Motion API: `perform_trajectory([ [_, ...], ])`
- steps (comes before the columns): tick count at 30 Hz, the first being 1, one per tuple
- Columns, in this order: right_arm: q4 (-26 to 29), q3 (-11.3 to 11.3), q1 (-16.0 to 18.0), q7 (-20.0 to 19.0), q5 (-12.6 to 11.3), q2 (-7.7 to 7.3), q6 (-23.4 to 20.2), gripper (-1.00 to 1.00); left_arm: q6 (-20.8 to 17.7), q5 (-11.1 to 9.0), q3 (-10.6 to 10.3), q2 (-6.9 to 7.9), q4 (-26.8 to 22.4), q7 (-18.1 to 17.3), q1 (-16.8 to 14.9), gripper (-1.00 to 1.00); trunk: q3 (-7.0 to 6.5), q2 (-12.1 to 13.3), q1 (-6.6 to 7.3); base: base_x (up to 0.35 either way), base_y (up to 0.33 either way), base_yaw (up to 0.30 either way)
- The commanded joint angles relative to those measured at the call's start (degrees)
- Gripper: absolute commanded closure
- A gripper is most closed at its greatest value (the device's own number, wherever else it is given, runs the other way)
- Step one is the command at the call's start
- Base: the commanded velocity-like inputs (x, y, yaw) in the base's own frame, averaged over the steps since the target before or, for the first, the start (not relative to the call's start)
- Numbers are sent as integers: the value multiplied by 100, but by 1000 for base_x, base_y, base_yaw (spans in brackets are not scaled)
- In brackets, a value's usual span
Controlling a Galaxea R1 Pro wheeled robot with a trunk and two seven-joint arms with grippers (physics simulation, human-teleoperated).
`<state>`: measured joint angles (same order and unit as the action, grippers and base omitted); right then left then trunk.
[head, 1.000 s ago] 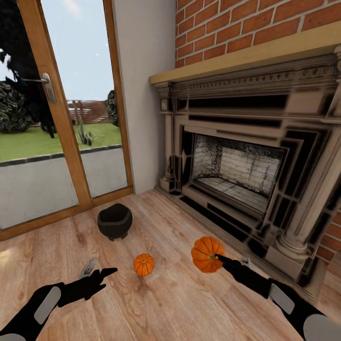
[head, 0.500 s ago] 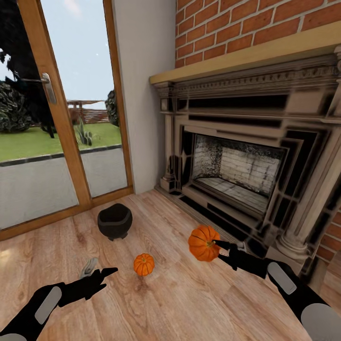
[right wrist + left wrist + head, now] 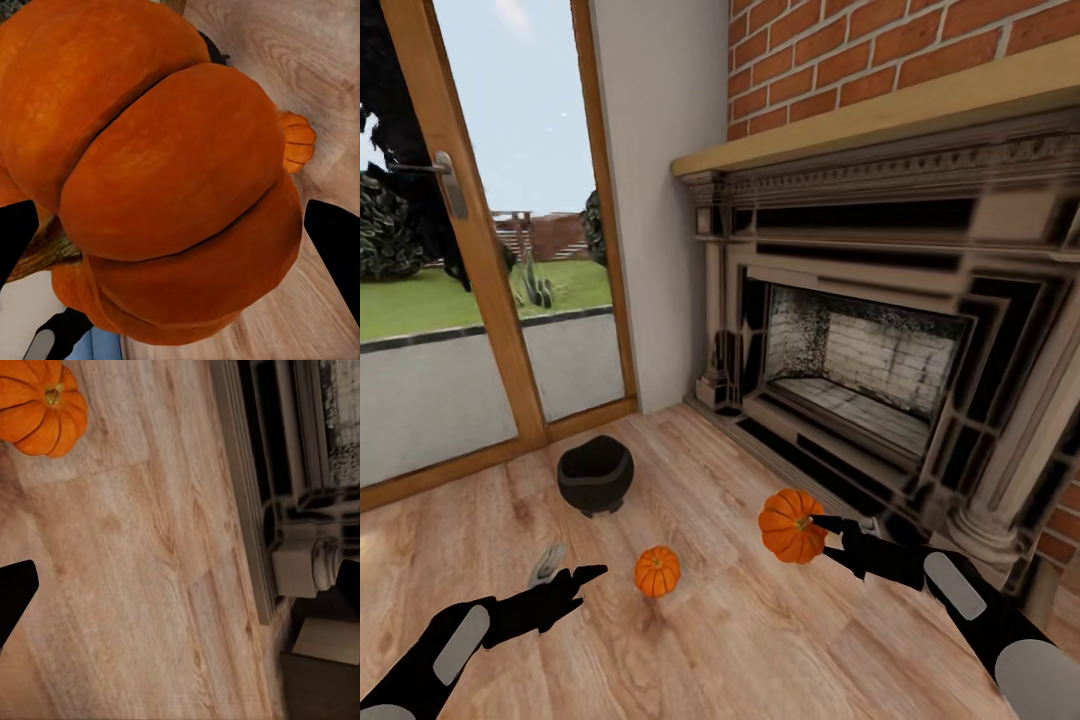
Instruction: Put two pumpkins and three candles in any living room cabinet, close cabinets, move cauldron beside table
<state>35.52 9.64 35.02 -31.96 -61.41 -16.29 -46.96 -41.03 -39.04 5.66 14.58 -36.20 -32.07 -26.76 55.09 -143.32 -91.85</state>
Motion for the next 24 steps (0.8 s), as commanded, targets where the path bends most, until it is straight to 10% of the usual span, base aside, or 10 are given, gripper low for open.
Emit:
perform_trajectory([
  [1, -1, 20, 5, -12, -11, -6, -5, 100, -37, -8, 15, -1, 6, -10, -4, -100, 6, -2, -2, 311, -3, 0],
  [24, -9, 3, 5, -539, -38, -6, 110, 100, -36, -16, 14, 18, 16, -10, -4, -100, -65, -2, -2, 127, 152, -100],
])
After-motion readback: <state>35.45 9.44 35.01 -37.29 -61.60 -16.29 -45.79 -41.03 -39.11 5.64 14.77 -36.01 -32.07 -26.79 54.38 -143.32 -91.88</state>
